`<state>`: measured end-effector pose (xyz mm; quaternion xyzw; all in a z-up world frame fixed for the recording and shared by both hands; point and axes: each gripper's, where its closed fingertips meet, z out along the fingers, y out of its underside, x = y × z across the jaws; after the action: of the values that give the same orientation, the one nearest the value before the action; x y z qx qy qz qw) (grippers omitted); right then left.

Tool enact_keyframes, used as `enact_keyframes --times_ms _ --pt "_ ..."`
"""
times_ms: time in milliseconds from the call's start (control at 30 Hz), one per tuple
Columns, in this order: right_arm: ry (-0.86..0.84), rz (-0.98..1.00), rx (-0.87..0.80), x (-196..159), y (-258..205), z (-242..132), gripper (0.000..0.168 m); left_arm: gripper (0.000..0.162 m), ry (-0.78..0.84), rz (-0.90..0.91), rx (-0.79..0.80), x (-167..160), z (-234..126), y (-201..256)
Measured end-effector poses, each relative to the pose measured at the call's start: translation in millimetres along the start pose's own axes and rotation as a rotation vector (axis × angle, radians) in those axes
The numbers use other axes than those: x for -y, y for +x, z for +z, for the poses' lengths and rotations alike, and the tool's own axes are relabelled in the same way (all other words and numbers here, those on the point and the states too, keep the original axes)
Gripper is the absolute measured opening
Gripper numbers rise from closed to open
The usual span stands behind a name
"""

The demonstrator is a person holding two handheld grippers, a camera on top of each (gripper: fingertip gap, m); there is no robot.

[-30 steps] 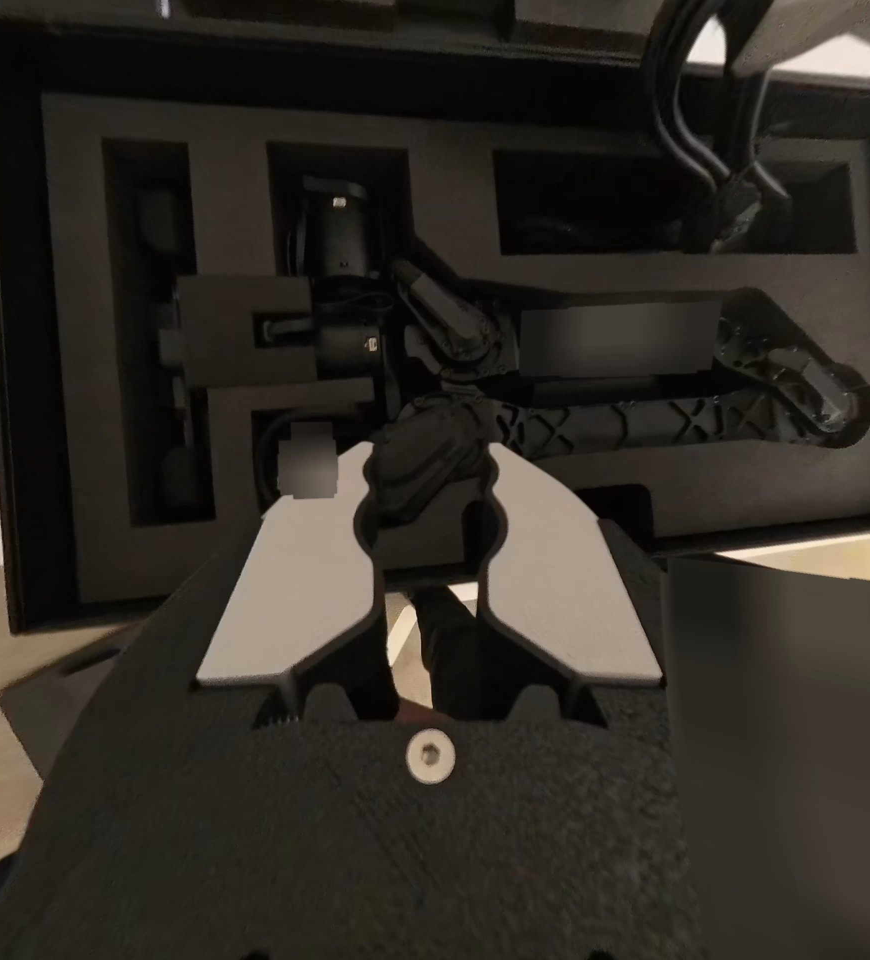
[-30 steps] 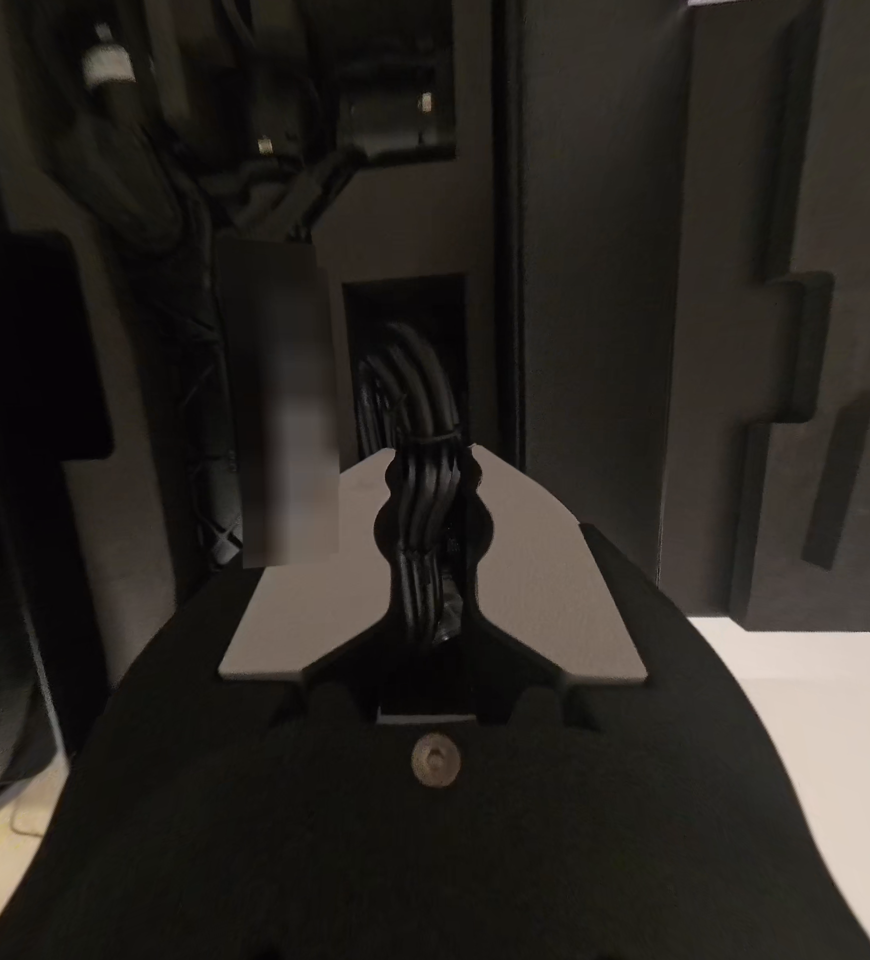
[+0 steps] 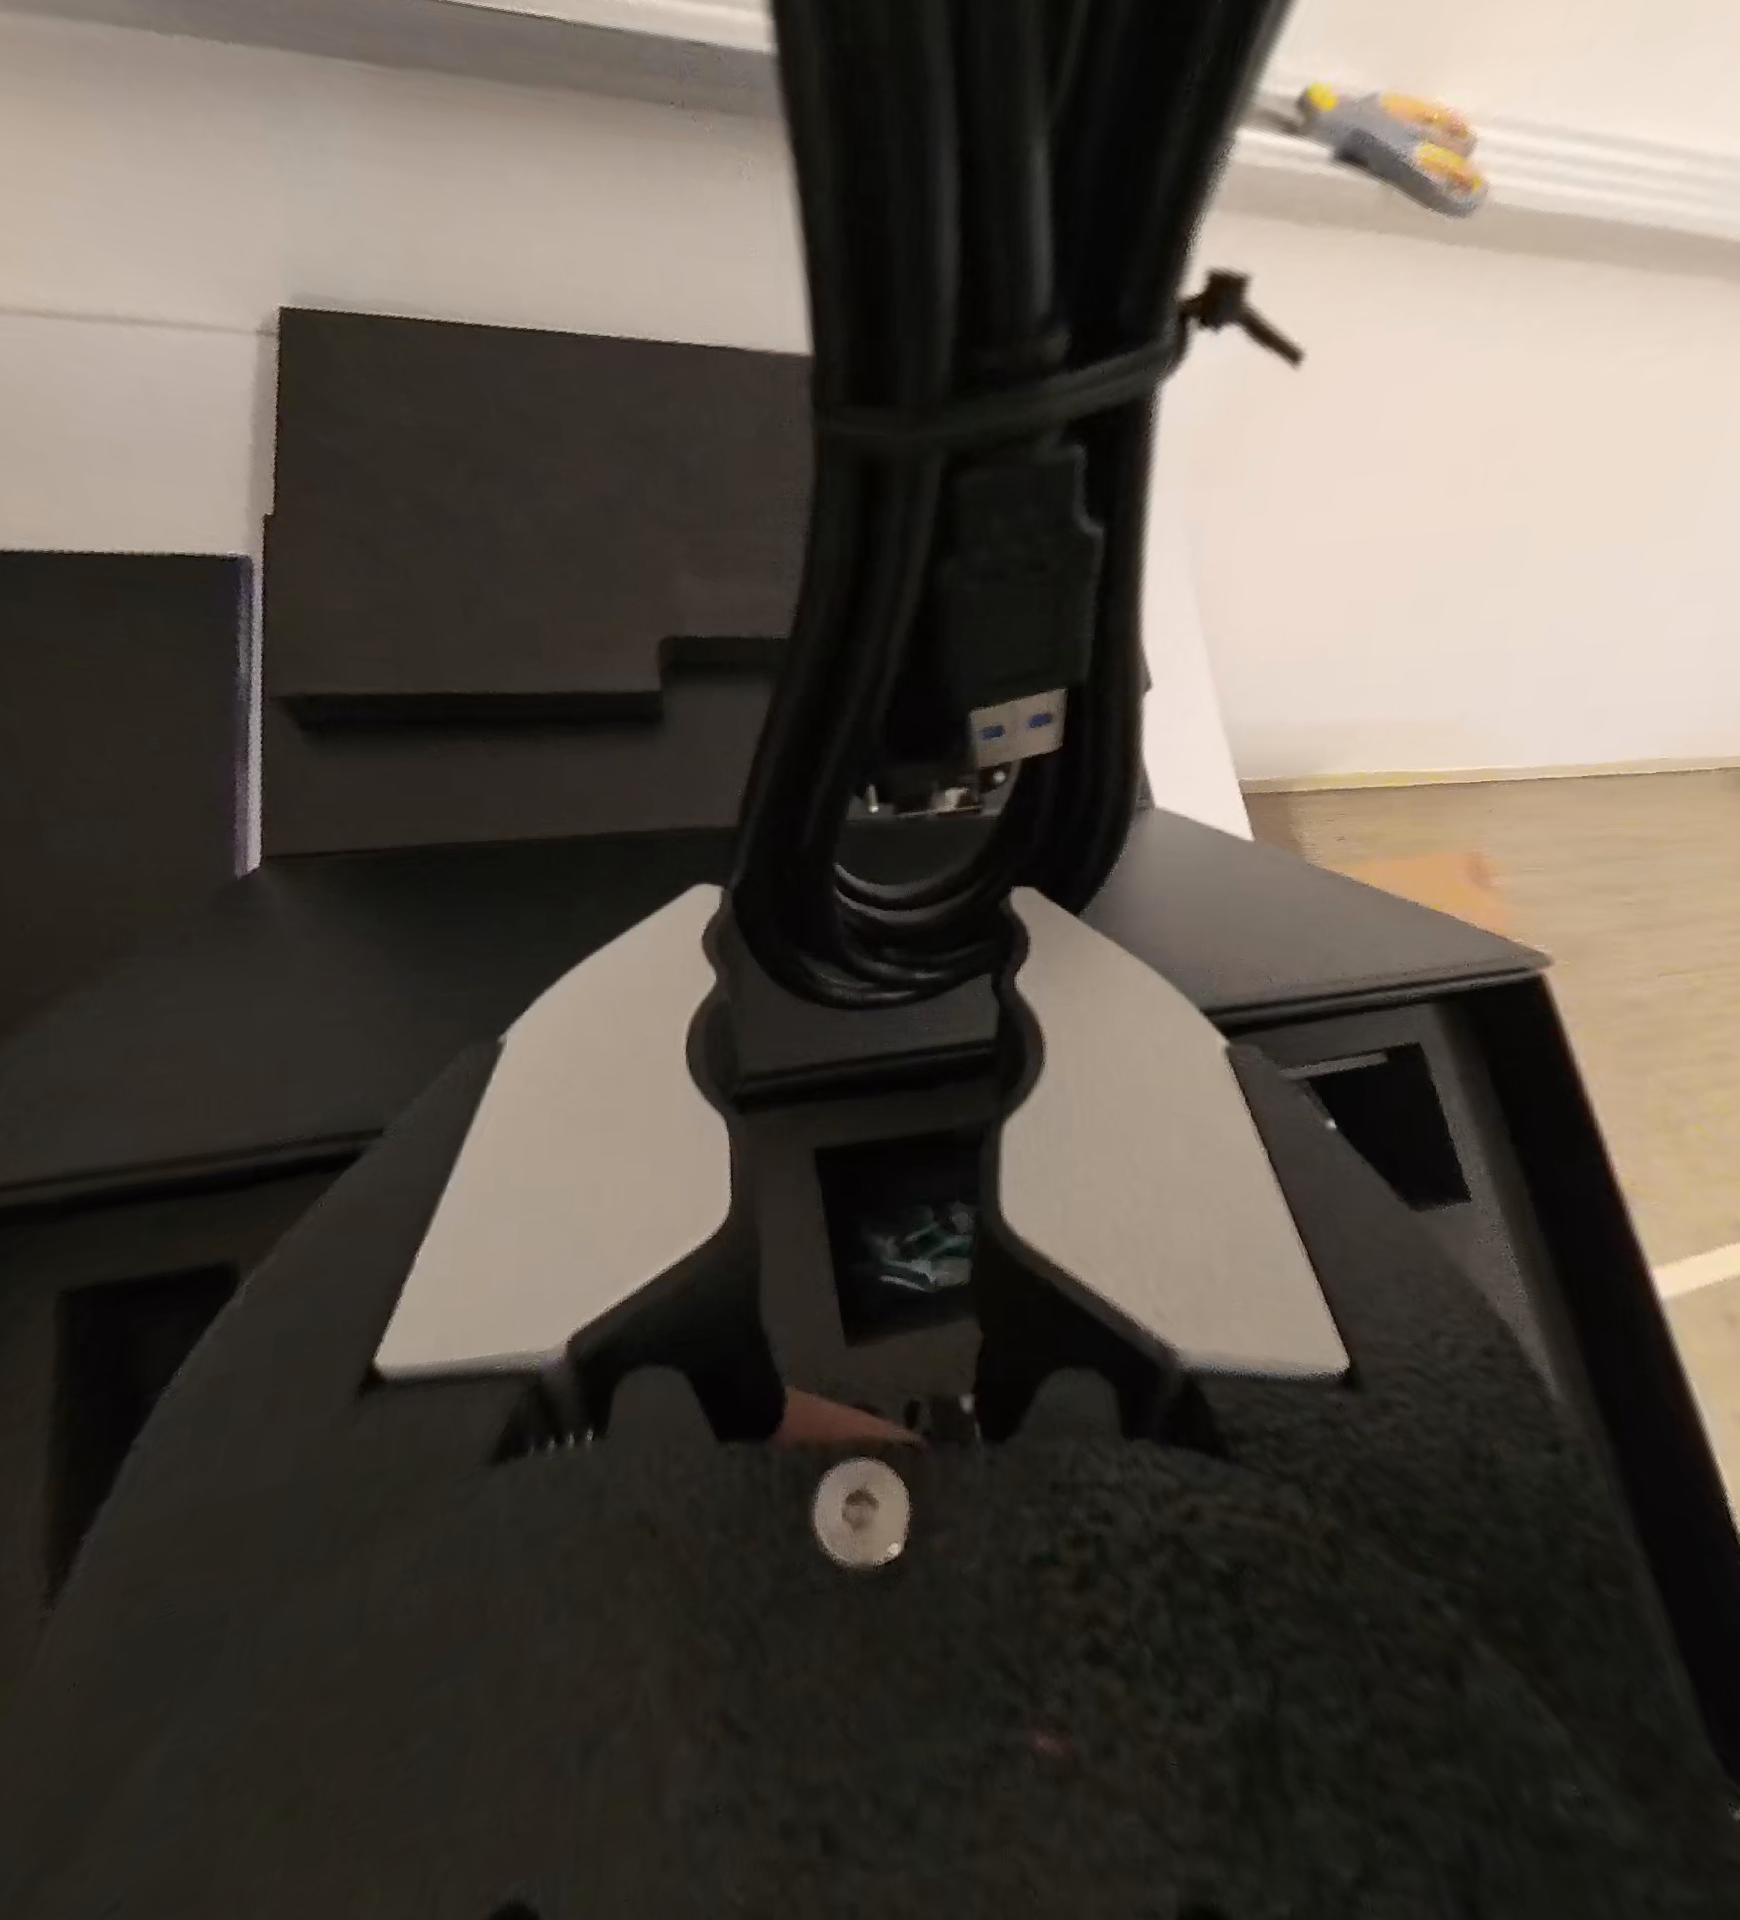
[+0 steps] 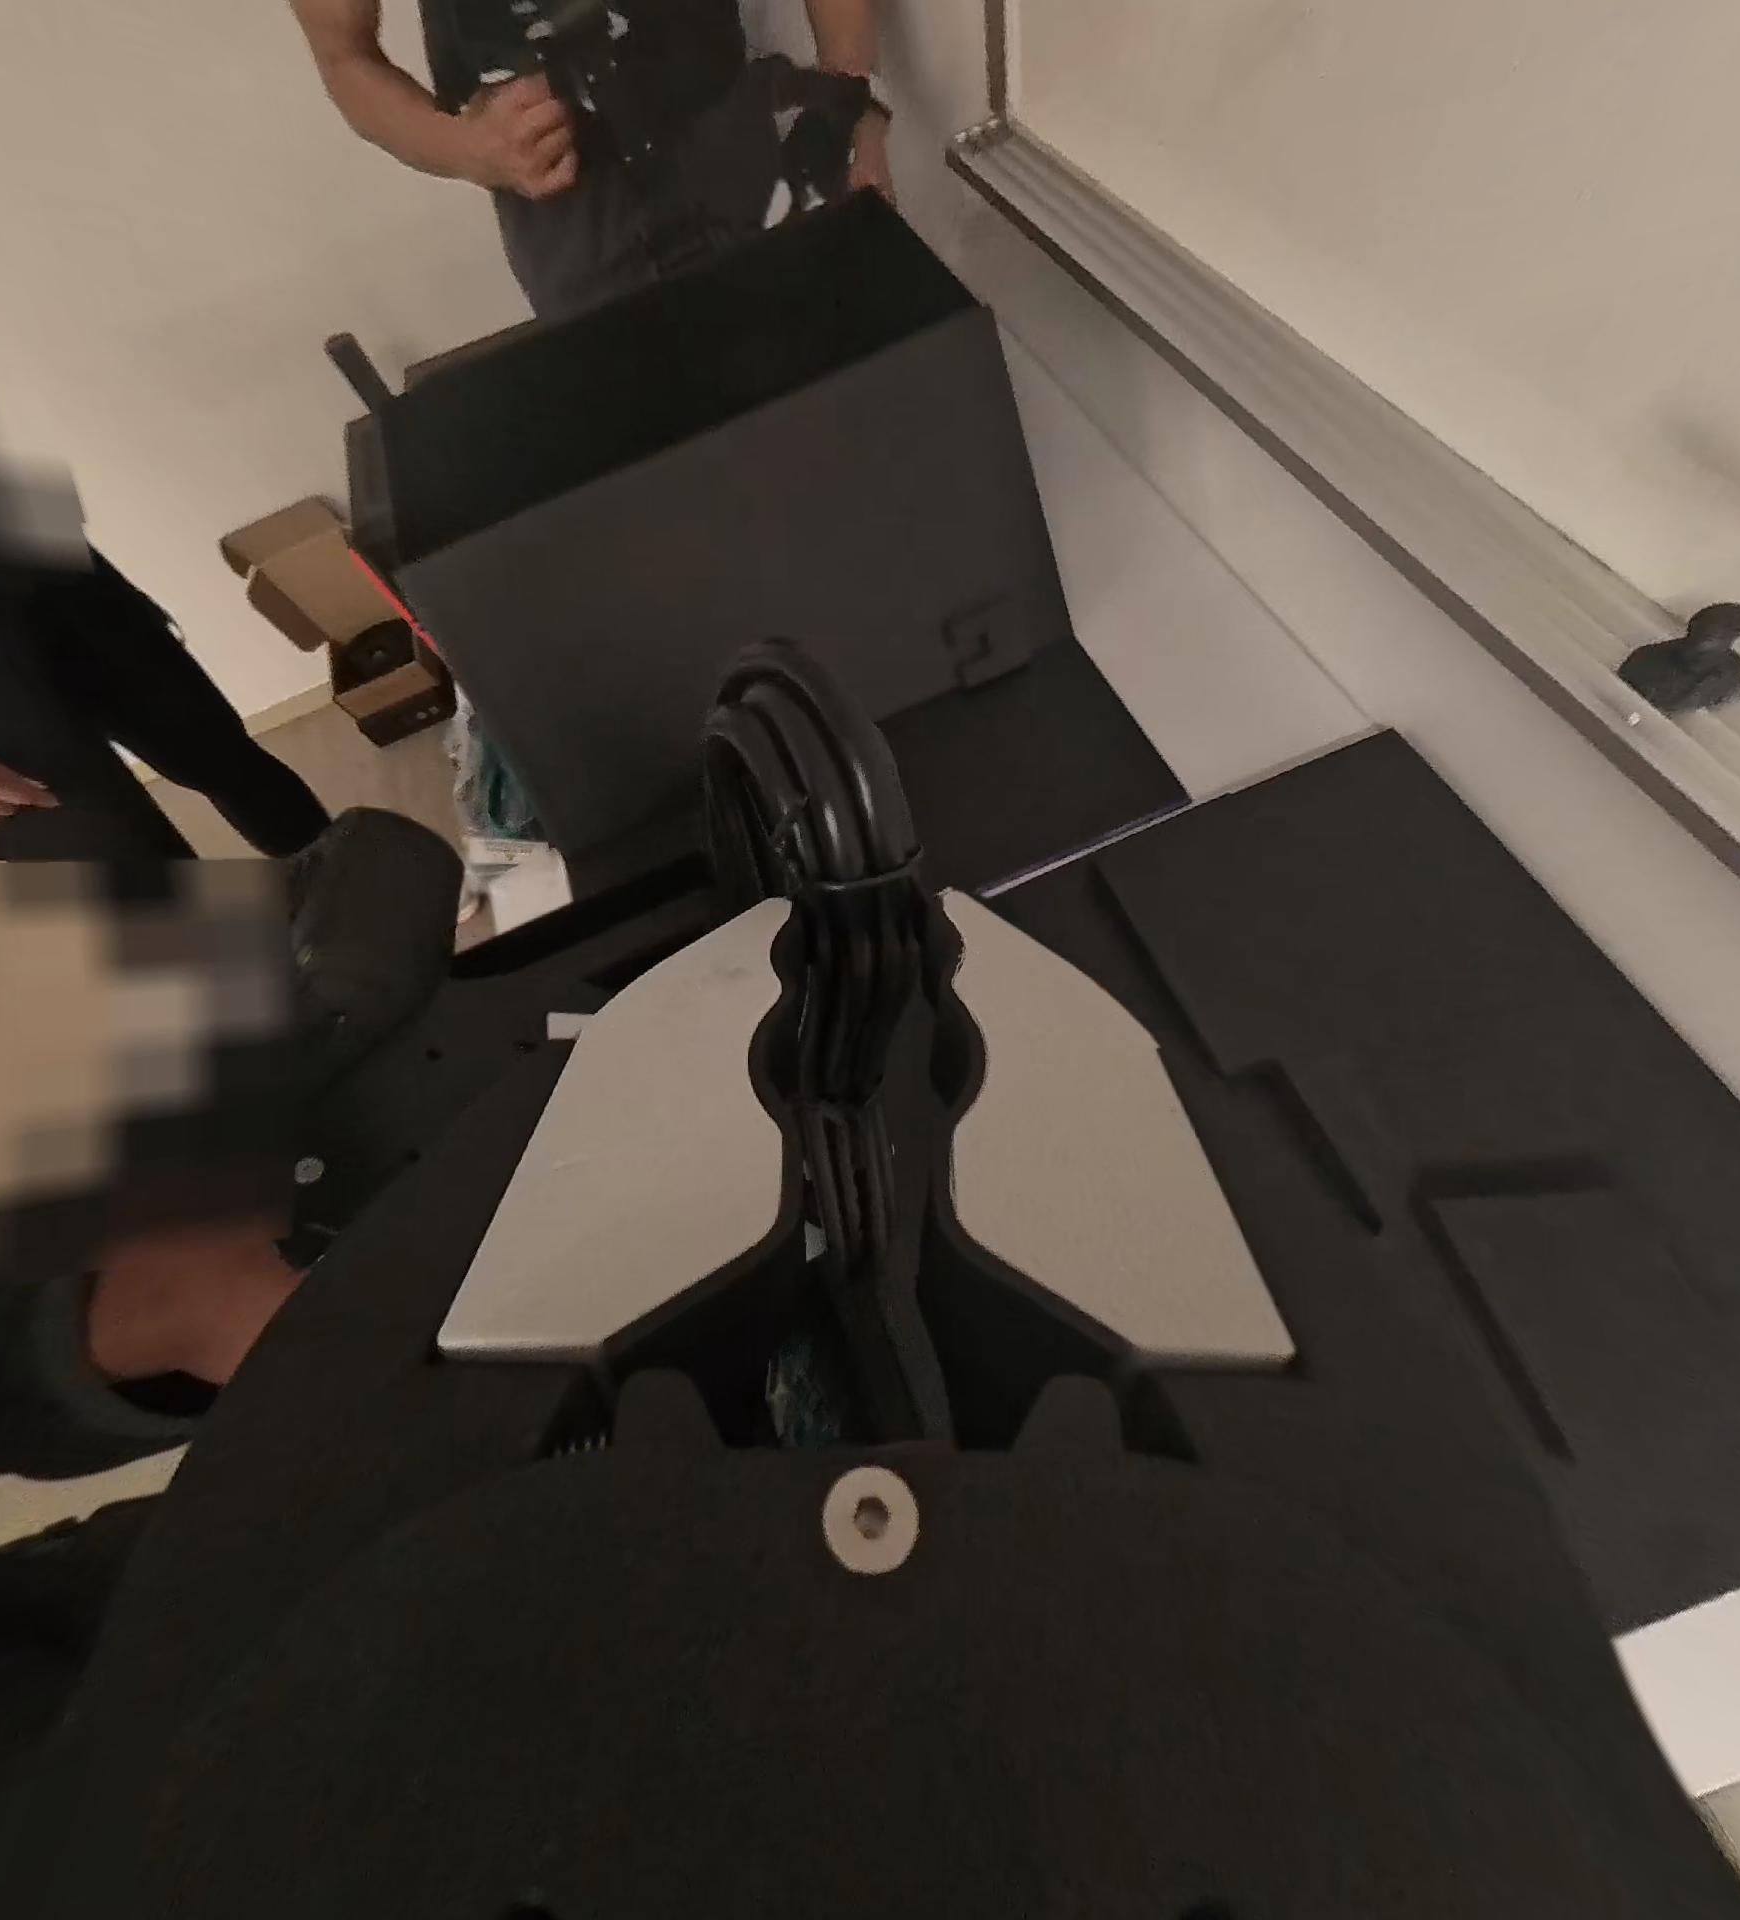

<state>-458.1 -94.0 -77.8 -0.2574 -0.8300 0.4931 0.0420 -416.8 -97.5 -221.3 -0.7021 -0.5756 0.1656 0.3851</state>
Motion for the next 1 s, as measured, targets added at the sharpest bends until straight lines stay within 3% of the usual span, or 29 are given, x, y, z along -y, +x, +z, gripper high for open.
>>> enact_keyframes --times_ms 100,367,500,733,1000 --pt "-0.002 0.024 -0.013 13 11 19 0.021 0.018 0.041 0.018 -0.052 20 6 -27" --pt "0.08 0.165 -0.087 34 83 91 0.021 0.015 -0.008 0.246 -0.086 58 67 -102" --pt "0.064 0.269 -0.093 11 132 149 0.022 0.014 -0.116 0.339 -0.105 52 114 -161" --pt "0.082 0.763 0.032 -67 224 270 0.022 0.013 -0.368 0.238 -0.157 6 205 -230" --pt "0.154 0.849 0.008 -113 307 348 0.02 0.013 -0.455 0.106 -0.126 -7 291 -262"
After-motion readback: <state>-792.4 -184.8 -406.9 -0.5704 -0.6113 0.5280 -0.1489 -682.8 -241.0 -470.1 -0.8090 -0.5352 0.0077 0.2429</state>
